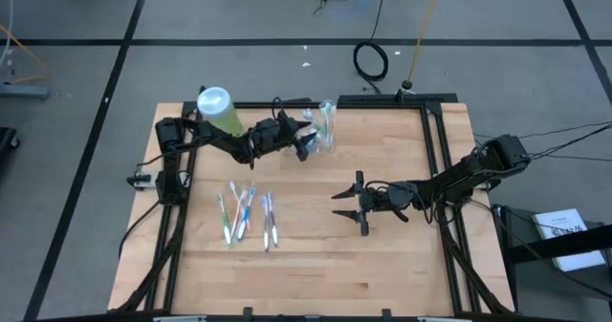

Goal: Pick & Place toothbrushing station
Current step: Put the green toothbrush into the transparent organizer

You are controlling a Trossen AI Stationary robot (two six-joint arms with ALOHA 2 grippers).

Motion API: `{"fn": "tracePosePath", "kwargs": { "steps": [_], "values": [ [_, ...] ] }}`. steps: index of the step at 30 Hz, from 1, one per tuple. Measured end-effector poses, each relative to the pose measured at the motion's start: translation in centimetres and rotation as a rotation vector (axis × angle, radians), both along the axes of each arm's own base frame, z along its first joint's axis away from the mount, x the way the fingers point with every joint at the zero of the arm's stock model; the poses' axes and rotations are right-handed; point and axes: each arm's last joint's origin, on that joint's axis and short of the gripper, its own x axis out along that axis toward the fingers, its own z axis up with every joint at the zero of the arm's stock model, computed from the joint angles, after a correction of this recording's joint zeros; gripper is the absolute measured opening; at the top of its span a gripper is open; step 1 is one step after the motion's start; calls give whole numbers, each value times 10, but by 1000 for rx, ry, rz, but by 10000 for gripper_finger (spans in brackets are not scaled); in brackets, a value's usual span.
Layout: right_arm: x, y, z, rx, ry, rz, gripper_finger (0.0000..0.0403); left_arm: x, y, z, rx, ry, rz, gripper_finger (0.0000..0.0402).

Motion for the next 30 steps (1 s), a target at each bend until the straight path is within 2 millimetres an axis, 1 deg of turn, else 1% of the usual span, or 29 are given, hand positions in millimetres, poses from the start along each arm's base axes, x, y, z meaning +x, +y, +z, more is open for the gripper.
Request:
{"fn": "tracePosePath", "kwargs": {
  "steps": [3, 6, 10, 16, 19, 23, 26, 30],
  "values": [
    [0, 0, 0, 0, 0, 0, 183, 0, 0, 1, 3, -7, 0, 226],
    [0, 0, 0, 0, 0, 0, 183, 0, 0, 6, 18, -19, -3, 229],
    [0, 0, 0, 0, 1, 0, 183, -2, -2, 30, 46, -85, -6, 229],
    [0, 0, -1, -1, 8, 0, 183, -13, -9, 71, 60, -107, -13, 230],
    [0, 0, -1, 0, 9, 0, 183, -21, -19, 92, 74, -83, -33, 230],
    [0, 0, -1, 0, 8, 0, 183, -32, -38, 117, 88, -65, -78, 230],
    [0, 0, -1, 0, 8, 0, 183, -41, -54, 128, 78, -17, -120, 230],
    [0, 0, -1, 0, 11, 0, 183, -53, -76, 134, -5, 73, -174, 230]
  ]
}}
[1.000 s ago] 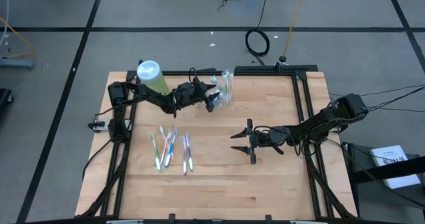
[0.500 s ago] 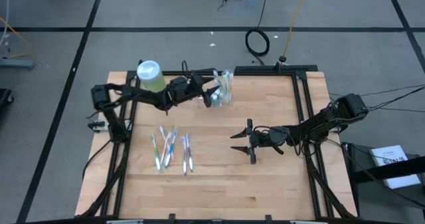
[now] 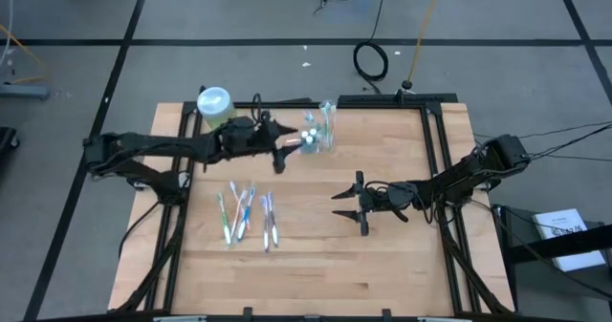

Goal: Pick & Place toothbrushing station
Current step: Put the green toothbrush into the transparent organizer

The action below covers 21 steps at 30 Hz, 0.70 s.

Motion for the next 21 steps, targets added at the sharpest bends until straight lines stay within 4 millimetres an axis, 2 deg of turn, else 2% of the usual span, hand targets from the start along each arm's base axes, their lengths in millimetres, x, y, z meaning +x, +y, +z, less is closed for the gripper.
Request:
{"fn": "tracePosePath", "kwargs": {
  "steps": [5, 12, 17, 21],
  "values": [
    [0, 0, -1, 4, 6, 1, 183, -12, -34, -3, -116, 137, -46, 230],
    [0, 0, -1, 25, 9, 1, 183, -26, -99, -20, -182, 297, 82, 230],
    [0, 0, -1, 43, 11, -1, 183, -50, -142, -32, -277, 345, 194, 230],
    [0, 0, -2, 47, 27, -1, 183, -74, -168, -40, -366, 362, 284, 230]
  ]
}}
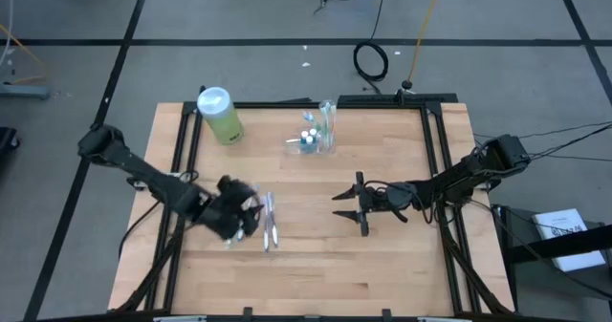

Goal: Pick & Place toothbrushing station
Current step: Put the green toothbrush into the transparent organizer

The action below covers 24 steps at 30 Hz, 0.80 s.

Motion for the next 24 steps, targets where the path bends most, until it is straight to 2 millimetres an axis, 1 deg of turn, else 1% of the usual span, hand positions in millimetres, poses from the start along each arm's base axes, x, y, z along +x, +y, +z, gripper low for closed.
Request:
{"fn": "tracePosePath", "kwargs": {
  "steps": [2, 5, 7, 10, 12, 14, 16, 20, 24],
  "values": [
    [0, 0, -1, -6, 12, 1, 183, -8, -10, -4, -20, 7, 15, 230],
    [-3, -1, 1, -15, 41, 1, 183, -10, -22, -11, 5, 1, 4, 230],
    [-9, -2, 7, -21, 58, 1, 183, -17, -31, -11, 73, -41, -13, 230],
    [-25, -6, 20, -14, 45, -1, 183, -32, -41, -7, 206, -135, 2, 230],
    [-38, -10, 26, -3, 5, -2, 183, -44, -40, -6, 243, -165, 27, 230],
    [-51, -13, 29, 6, -41, -3, 183, -51, -38, -7, 240, -160, 52, 230],
    [-65, -17, 26, 3, -66, -16, 183, -57, -36, -11, 232, -153, 77, 230],
    [-90, -24, 18, -4, -108, -65, 183, -61, -32, -20, 219, -148, 103, 230],
    [-110, -29, 17, -3, -202, -54, 183, -68, -24, -35, 204, -144, 140, 230]
  ]
}}
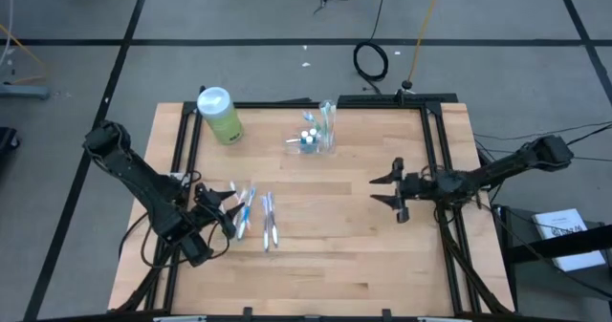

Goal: Pick & Place toothbrushing station
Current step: Put the green toothbrush into the transparent organizer

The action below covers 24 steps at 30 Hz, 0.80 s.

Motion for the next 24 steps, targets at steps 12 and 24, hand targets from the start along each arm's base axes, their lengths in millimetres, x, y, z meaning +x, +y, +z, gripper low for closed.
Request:
{"fn": "tracePosePath", "kwargs": {
  "steps": [12, 24],
  "values": [
    [-35, -10, 8, -43, -43, -69, 183, -9, 4, -16, -68, -30, 27, 229],
    [-48, -19, 2, -105, 77, -260, 183, 13, -24, -4, -129, -25, -258, 229]
  ]
}}
